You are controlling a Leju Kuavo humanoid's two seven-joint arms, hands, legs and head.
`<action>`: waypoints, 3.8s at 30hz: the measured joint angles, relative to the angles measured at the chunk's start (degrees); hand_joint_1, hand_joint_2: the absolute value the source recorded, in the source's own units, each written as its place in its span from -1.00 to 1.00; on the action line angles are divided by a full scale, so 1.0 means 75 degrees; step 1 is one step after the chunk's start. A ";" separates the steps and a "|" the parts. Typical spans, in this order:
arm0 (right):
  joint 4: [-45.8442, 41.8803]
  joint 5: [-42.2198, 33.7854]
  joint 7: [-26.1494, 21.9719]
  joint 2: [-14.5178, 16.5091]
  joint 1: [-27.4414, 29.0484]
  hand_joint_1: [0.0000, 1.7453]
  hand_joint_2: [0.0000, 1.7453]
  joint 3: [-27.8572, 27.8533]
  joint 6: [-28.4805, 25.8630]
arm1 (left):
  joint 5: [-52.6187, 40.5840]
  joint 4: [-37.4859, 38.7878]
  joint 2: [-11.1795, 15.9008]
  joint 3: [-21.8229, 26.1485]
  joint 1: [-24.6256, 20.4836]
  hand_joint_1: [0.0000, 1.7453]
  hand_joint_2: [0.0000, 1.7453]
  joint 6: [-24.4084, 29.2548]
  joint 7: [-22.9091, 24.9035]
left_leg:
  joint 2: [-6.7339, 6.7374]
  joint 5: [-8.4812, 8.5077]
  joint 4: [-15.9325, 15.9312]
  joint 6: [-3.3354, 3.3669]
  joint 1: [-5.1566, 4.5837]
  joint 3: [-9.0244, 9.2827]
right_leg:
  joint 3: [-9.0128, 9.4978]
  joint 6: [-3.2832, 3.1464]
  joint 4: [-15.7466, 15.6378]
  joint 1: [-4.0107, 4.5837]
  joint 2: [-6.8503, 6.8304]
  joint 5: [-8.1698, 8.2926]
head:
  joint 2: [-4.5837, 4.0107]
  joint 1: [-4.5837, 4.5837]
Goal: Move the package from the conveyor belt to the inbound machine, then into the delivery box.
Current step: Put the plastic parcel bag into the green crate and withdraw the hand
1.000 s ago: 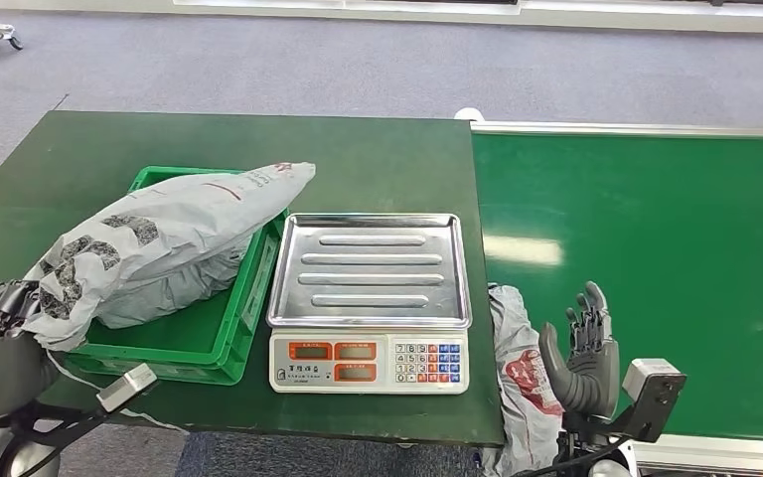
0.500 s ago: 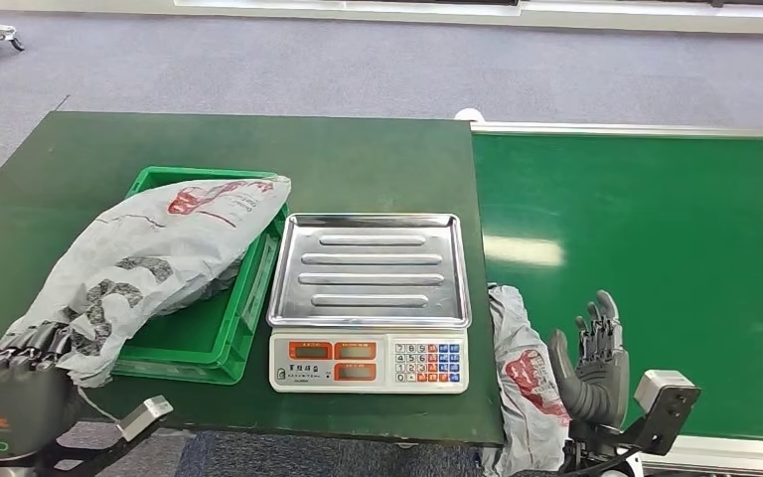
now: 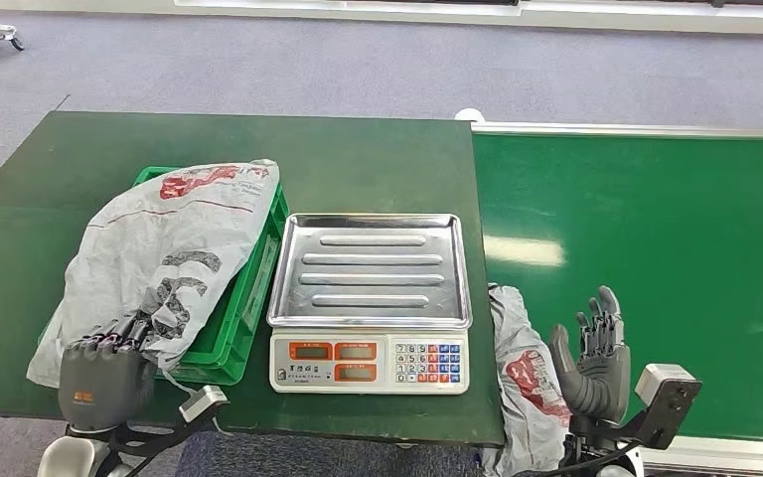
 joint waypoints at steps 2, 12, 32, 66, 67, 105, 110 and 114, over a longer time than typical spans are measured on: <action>0.0001 0.0008 0.0014 0.0000 -0.0004 -1.00 1.00 0.0019 -0.0004 | 0.0068 0.0237 0.0000 -0.0192 -0.0117 1.00 1.00 0.0052 0.0078 | -0.0003 0.0000 0.0000 0.0000 0.0000 -0.0001 | 0.0001 0.0000 0.0000 0.0000 -0.0003 0.0000 | 0.0000 0.0000; 0.0041 0.0081 0.0074 0.0000 -0.0124 -1.00 1.00 0.0289 -0.0004 | -0.0785 0.1855 -0.0004 -0.1195 -0.1221 1.00 1.00 0.0344 0.1211 | -0.0004 0.0007 0.0000 0.0001 0.0000 0.0001 | 0.0006 0.0002 0.0000 0.0000 -0.0011 0.0006 | 0.0000 0.0000; 0.0080 0.0207 0.0170 0.0031 -0.0280 -1.00 1.00 0.0399 0.0133 | -0.1497 0.4666 0.0835 -0.2971 -0.3560 1.00 1.00 -0.0245 0.4372 | -0.0087 0.0060 -0.0011 0.0009 0.0001 0.0005 | 0.0079 -0.0003 0.0000 0.0001 -0.0089 0.0035 | 0.0000 0.0001; -0.0403 0.0129 0.0154 0.0231 0.0249 -1.00 1.00 0.0014 0.0385 | 0.1019 0.0897 0.0890 -0.1347 -0.1739 -1.00 1.00 -0.2160 0.2387 | 0.0018 0.0025 -0.0085 -0.0079 0.0011 0.0083 | 0.0020 -0.0073 0.0008 -0.0017 0.0031 0.0006 | 0.0000 -0.0001; -0.0428 0.0125 0.0154 0.0240 0.0280 -1.00 1.00 -0.0011 0.0385 | 0.1400 0.0459 0.0817 -0.1329 -0.1519 -1.00 1.00 -0.2259 0.2272 | 0.0018 0.0020 -0.0084 -0.0078 0.0010 0.0082 | 0.0021 -0.0070 0.0007 -0.0018 0.0029 0.0003 | 0.0000 -0.0001; 0.2672 0.1157 0.0750 0.0413 -0.2661 -1.00 -1.00 0.2433 -0.0384 | 1.0116 0.1367 -0.1558 -0.3048 -0.2340 -1.00 1.00 -0.5131 0.0563 | -0.0007 0.0054 -0.0065 -0.0050 0.0004 0.0073 | 0.0035 -0.0054 0.0006 -0.0021 -0.0010 0.0033 | 0.0000 -0.0001; 0.3120 0.1245 0.0761 0.0501 -0.2962 -1.00 -1.00 0.2617 -0.0462 | 0.9981 0.1459 -0.1564 -0.3103 -0.2356 -1.00 1.00 -0.4881 0.0553 | -0.0007 0.0054 -0.0066 -0.0051 0.0005 0.0061 | 0.0022 -0.0054 0.0006 -0.0020 -0.0011 0.0030 | 0.0000 0.0000; 0.3298 0.1304 0.0764 0.0527 -0.3073 -1.00 0.50 0.2710 -0.0523 | 0.9979 0.1464 -0.1564 -0.3104 -0.2356 -1.00 1.00 -0.4808 0.0580 | -0.0007 0.0054 -0.0066 -0.0050 0.0004 0.0054 | 0.0018 -0.0053 0.0006 -0.0020 -0.0012 0.0030 | 0.0000 0.0000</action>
